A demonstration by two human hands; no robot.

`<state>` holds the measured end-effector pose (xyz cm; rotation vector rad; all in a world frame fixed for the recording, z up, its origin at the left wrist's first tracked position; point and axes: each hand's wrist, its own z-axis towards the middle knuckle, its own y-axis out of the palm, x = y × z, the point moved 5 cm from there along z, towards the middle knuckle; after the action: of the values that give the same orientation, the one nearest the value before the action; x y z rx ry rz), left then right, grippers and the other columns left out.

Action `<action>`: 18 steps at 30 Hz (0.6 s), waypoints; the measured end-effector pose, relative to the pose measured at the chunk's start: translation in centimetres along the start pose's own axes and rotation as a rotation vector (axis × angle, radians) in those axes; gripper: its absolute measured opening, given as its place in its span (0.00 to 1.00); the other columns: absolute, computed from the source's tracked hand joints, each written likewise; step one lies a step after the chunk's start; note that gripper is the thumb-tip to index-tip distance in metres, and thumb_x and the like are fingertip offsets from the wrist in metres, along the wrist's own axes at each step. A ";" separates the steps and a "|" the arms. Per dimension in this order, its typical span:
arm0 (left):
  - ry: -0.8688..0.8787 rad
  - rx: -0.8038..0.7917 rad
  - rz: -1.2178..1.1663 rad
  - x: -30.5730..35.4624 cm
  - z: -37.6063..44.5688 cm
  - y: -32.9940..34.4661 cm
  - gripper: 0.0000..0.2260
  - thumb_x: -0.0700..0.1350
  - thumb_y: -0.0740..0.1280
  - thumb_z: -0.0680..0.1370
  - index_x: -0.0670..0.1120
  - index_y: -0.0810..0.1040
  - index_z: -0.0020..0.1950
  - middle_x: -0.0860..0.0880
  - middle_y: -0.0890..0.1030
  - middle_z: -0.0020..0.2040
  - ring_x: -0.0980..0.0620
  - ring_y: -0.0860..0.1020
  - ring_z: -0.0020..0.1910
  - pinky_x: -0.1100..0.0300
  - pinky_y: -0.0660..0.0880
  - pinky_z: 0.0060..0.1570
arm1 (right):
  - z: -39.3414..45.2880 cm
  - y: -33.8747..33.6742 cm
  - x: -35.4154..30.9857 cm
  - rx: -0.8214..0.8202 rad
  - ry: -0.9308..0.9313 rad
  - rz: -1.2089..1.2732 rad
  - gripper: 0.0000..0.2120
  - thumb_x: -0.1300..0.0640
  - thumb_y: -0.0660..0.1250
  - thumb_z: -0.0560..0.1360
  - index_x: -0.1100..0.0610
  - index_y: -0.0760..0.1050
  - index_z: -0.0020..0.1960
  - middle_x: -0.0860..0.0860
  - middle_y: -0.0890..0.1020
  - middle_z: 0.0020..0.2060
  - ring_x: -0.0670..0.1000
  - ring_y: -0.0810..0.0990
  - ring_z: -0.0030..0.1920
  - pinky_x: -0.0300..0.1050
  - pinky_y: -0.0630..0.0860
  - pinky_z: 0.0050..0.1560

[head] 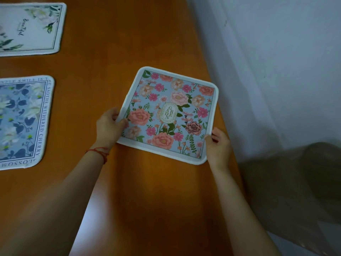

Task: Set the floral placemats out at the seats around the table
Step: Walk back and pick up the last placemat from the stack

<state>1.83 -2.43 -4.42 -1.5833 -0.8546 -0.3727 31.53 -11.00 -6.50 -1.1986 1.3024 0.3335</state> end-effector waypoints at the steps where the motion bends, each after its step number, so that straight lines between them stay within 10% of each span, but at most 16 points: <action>1: 0.001 0.015 -0.002 0.1 0.0 -0.1 0.20 0.38 0.68 0.74 0.37 0.72 0.64 0.39 0.77 0.58 0.44 0.76 0.53 0.58 0.70 0.47 | 0.1 -0.1 -0.1 0.011 0.011 0.010 0.10 0.62 0.63 0.76 0.60 0.75 0.56 0.46 0.77 0.45 0.43 0.76 0.44 0.34 0.71 0.37; 18: -0.127 0.002 -0.114 -1.2 0.9 0.1 0.15 0.40 0.71 0.73 0.37 0.78 0.58 0.38 0.80 0.54 0.46 0.77 0.44 0.57 0.73 0.44 | 0.6 -0.7 1.1 0.005 0.162 0.110 0.10 0.62 0.66 0.75 0.60 0.77 0.56 0.50 0.81 0.44 0.46 0.80 0.38 0.33 0.76 0.32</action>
<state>0.91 -1.91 -5.46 -1.5733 -1.0452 -0.3551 32.75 -11.29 -7.18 -1.1714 1.5122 0.3166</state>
